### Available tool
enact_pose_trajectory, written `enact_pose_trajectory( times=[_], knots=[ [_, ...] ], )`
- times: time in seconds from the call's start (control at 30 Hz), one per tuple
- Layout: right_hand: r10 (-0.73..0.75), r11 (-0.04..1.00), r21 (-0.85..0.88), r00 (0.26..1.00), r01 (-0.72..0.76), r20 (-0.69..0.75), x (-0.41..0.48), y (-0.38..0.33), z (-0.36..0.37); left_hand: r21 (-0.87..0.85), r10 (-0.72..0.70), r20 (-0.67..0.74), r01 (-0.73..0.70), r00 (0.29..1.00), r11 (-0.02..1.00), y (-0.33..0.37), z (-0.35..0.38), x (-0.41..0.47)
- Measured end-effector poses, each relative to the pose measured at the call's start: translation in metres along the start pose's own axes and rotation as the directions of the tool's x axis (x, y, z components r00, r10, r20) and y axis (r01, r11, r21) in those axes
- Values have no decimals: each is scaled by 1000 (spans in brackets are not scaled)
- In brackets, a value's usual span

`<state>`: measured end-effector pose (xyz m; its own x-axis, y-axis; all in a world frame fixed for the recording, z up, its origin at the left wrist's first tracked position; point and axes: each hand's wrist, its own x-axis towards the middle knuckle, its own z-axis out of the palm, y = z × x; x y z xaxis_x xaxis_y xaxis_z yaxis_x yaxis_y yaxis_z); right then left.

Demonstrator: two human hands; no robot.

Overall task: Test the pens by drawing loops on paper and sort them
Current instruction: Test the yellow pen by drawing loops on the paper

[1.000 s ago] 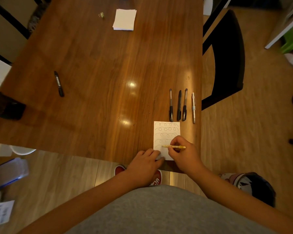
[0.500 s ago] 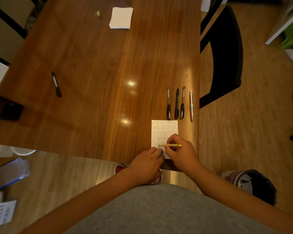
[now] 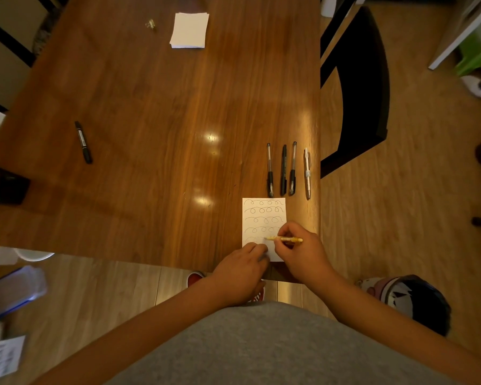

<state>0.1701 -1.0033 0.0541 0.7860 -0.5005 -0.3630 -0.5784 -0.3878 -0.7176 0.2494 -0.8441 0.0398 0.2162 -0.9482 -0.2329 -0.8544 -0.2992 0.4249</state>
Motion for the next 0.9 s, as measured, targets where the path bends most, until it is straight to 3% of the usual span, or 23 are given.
enact_pose_trajectory(
  times=[0.57,0.9],
  knots=[
    [-27,1000,-11,998,28,53,-2,-4,0,53,38,24,-39,999,998,2,-4,6],
    [8,1000,7,1000,-8,5,3,-1,-5,76,34,42,-37,999,996,1,0,9]
  ],
)
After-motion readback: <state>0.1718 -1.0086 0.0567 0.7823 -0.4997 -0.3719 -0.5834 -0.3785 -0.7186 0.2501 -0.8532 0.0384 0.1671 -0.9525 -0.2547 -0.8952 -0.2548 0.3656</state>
